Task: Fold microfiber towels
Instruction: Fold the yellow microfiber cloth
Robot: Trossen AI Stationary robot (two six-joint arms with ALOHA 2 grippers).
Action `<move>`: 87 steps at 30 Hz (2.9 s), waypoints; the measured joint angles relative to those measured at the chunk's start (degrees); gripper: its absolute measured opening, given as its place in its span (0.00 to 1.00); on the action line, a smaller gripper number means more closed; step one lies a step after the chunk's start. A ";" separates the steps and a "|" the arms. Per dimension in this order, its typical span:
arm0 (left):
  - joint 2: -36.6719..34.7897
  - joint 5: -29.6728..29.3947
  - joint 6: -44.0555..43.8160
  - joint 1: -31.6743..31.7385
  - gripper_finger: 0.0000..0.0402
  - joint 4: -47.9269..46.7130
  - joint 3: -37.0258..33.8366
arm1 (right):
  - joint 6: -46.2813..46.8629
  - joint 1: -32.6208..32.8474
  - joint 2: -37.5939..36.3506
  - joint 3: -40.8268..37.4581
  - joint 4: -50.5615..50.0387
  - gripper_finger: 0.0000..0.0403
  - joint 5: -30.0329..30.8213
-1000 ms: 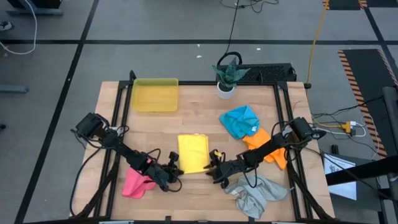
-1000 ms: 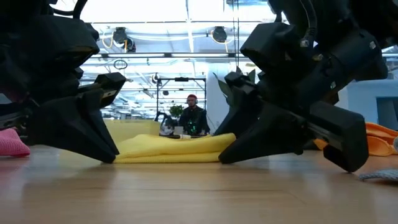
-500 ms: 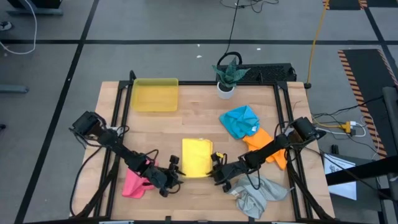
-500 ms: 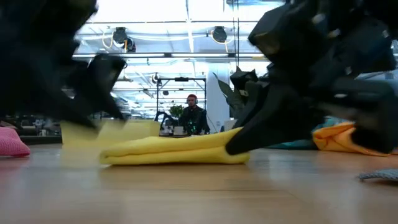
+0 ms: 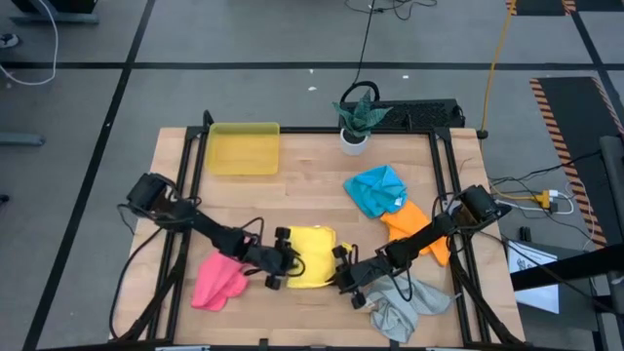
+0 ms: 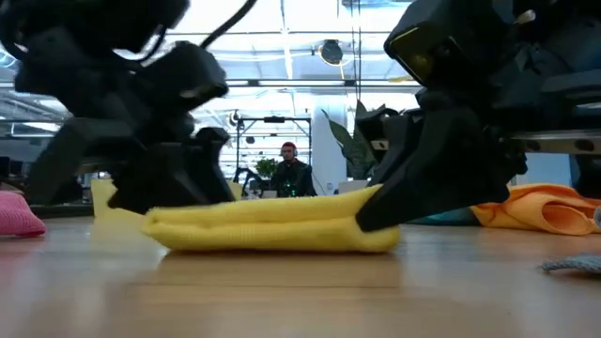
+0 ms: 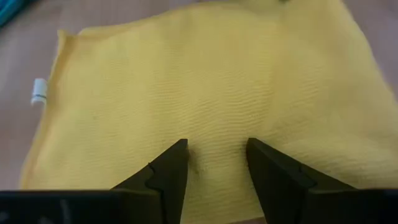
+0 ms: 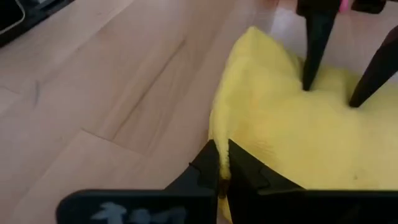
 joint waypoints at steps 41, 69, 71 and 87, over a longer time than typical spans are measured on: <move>-2.23 9.72 3.42 -3.04 0.42 7.09 -0.27 | 13.29 2.51 -13.51 0.04 -8.37 0.01 -8.06; 0.76 1.75 0.87 -2.36 0.42 4.60 -0.12 | 33.80 -2.15 -13.40 0.02 -19.54 0.00 9.18; 0.74 -0.53 0.95 -2.61 0.42 4.13 -0.12 | 33.79 -2.22 -13.40 0.02 -19.54 0.00 9.21; -8.27 -4.87 1.15 -7.43 0.42 -0.06 -0.12 | 33.19 -5.33 -10.55 0.02 -17.57 0.00 9.29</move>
